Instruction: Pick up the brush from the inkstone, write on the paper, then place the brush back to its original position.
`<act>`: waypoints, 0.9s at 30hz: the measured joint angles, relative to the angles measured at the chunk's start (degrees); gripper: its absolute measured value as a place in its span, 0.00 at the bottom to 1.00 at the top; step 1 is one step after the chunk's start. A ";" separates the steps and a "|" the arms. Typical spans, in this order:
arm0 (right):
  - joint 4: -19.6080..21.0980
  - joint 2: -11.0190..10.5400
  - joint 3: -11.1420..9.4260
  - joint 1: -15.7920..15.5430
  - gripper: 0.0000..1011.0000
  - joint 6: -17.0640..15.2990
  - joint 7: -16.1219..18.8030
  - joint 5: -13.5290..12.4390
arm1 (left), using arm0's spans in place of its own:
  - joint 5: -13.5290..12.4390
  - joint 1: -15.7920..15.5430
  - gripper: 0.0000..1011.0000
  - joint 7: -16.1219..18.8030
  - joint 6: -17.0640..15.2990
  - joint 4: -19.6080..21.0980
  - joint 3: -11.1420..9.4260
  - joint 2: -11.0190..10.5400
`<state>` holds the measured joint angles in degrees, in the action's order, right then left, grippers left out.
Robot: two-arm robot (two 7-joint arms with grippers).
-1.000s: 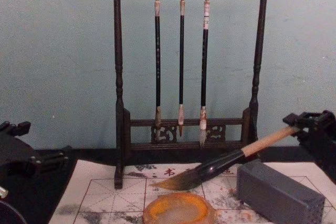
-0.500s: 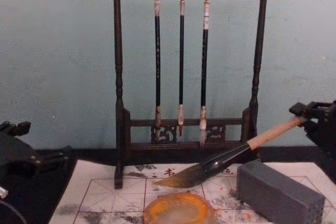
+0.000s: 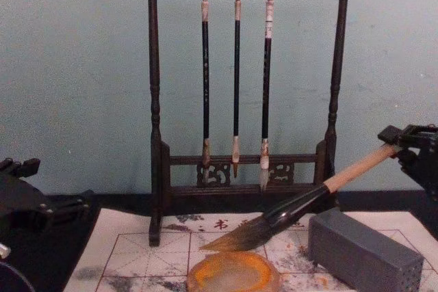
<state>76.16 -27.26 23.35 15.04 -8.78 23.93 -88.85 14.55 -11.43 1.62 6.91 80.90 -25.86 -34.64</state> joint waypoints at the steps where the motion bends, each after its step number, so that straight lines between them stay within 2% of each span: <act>1: -0.01 -0.31 0.23 0.16 0.19 -0.29 0.48 -0.12 | 0.00 0.00 0.99 0.00 0.00 0.00 0.00 0.00; 17: 1.15 -4.05 3.70 0.95 0.19 -4.20 5.34 -1.24 | 0.00 0.00 0.99 0.00 0.00 0.00 0.00 0.00; 27: 1.90 -6.30 6.74 1.90 0.19 -6.44 8.23 -1.03 | 0.00 0.00 0.99 0.00 0.00 0.00 0.00 0.00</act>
<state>78.06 -33.57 30.09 16.93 -15.22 32.16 -89.88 14.55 -11.43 1.62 6.91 80.90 -25.86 -34.65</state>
